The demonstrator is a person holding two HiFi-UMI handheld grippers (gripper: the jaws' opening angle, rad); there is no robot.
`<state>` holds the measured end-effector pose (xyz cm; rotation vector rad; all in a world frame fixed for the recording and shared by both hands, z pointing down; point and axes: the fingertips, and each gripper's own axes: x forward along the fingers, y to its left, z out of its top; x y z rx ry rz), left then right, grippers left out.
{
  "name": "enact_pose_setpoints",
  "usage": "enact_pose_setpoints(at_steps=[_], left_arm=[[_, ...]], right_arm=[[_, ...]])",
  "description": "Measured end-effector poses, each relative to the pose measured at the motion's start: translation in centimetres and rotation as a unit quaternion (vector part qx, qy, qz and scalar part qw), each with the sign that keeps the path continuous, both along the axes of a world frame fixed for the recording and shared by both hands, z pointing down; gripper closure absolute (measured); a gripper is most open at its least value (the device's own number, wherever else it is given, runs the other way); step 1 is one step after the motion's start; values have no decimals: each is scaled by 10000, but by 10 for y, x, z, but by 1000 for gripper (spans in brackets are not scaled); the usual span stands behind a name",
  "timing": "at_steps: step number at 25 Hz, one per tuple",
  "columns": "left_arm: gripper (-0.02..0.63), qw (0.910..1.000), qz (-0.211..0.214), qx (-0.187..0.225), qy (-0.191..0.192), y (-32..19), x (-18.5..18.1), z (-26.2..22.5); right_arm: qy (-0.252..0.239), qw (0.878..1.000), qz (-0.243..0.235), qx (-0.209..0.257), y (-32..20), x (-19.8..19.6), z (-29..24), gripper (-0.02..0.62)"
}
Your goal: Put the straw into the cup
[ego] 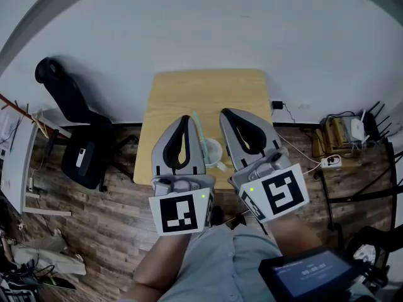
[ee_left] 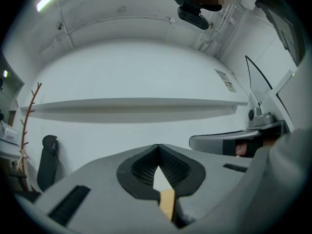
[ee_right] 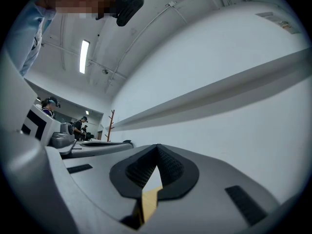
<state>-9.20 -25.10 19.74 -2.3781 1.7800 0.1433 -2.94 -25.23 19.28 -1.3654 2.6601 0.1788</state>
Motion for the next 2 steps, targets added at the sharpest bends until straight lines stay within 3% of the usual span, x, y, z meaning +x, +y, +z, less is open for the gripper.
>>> enact_pose_setpoints(at_steps=[2], left_arm=[[607, 10000, 6, -7, -23, 0, -2, 2]], right_arm=[[-1, 10000, 5, -4, 0, -2, 1, 597]])
